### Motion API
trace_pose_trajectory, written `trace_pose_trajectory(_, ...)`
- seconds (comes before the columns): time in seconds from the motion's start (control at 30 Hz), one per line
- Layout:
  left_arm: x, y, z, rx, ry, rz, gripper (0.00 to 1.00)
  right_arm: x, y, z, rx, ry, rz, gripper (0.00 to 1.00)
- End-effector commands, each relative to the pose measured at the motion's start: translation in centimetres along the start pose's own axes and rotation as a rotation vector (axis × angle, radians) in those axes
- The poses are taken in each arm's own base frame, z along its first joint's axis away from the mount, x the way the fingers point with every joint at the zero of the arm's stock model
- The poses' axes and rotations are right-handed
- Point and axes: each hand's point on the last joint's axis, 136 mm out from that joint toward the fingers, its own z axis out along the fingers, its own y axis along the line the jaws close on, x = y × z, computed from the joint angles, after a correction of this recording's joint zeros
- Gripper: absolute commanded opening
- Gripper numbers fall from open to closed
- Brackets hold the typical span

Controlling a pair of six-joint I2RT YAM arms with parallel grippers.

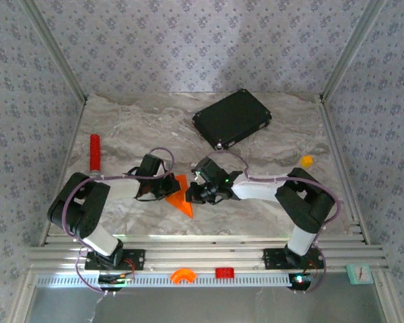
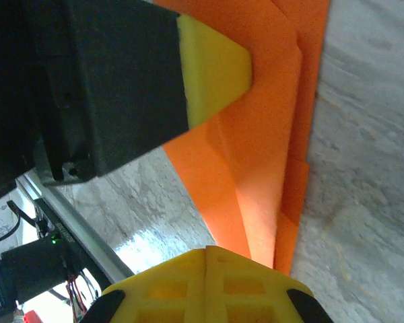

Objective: Fold a paper plane with a square sheet of paper (pick it up from the middle)

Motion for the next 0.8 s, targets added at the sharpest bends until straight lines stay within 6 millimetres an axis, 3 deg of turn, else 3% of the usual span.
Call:
trace_pose_trajectory(0.0, 0.9, 3.6, 0.1, -0.131, 0.004, -0.047, 0.0, -0.4, 0.4, 0.2, 0.012, 0.01, -0.002, 0.04)
trace_pose_trajectory(0.37, 0.9, 4.2, 0.3, -0.147, -0.002, -0.062, 0.0, -0.7, 1.1, -0.9, 0.005, -0.001, -0.024, 0.04)
trace_pose_trajectory(0.63, 0.9, 4.2, 0.3, -0.147, 0.002, -0.059, 0.0, -0.8, 1.8, 0.7, -0.027, 0.023, -0.02, 0.02)
trace_pose_trajectory(0.77, 0.9, 4.2, 0.3, -0.148, 0.004, -0.056, 0.0, -0.7, 1.2, 1.6, -0.005, 0.038, -0.016, 0.02)
